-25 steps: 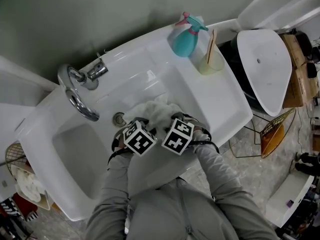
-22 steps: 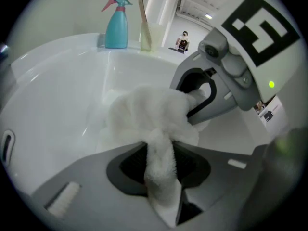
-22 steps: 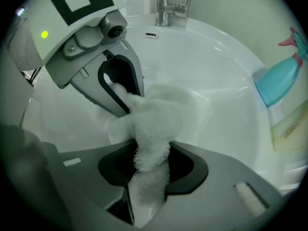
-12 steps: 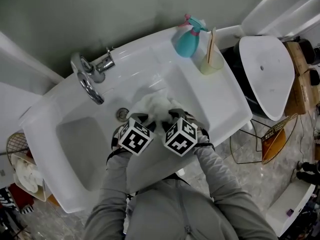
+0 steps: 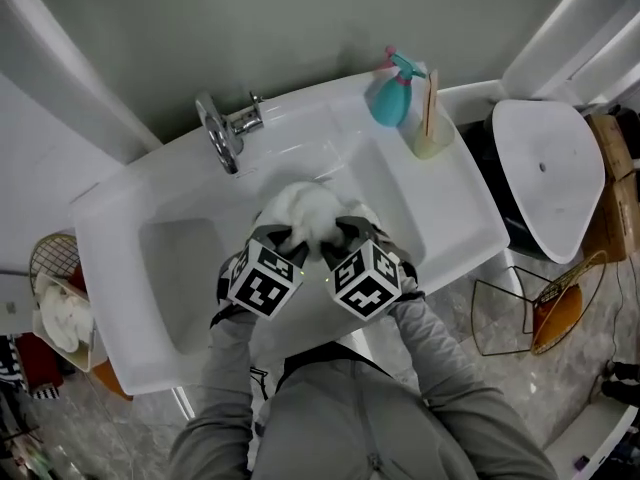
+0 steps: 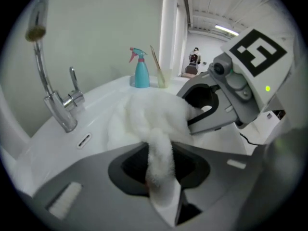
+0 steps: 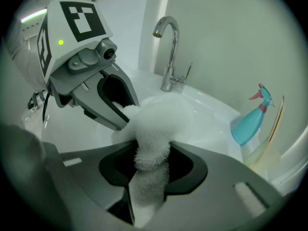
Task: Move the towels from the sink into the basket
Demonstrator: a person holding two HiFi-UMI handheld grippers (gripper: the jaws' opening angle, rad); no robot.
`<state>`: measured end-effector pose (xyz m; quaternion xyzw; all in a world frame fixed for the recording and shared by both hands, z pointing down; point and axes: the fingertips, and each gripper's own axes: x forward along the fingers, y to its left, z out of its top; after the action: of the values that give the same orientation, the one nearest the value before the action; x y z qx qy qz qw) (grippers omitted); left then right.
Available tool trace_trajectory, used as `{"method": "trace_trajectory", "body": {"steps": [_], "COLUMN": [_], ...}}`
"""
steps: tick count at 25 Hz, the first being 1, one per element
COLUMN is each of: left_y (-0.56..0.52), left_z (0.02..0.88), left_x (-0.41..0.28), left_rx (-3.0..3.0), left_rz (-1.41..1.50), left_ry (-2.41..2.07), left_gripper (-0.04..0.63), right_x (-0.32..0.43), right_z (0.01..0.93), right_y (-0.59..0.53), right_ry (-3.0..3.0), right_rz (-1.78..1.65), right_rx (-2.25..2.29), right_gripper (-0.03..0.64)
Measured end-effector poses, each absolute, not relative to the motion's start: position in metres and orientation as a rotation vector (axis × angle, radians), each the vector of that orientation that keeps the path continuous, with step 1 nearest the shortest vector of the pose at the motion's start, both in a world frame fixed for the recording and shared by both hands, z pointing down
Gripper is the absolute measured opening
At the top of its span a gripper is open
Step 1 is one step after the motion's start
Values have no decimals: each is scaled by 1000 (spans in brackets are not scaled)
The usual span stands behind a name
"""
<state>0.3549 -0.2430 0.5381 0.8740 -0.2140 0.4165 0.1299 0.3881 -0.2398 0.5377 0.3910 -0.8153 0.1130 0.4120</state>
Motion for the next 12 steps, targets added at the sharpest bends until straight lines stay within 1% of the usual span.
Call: {"method": "trace_trajectory", "body": {"steps": [5,12], "left_y": [-230,-208], "left_z": [503,456], "left_x": [318,241], "left_rx": [2523,2463], "left_rz": [1208,1187], "left_ry": [-814,-1109], "left_gripper": [161,161], "right_x": [352,276], "right_z": [505,458], "right_y": [-229,-212], "right_ry": [-2178,-2339], "right_rz": [216,71], "right_rx": [956,866], "right_gripper": [138,138]}}
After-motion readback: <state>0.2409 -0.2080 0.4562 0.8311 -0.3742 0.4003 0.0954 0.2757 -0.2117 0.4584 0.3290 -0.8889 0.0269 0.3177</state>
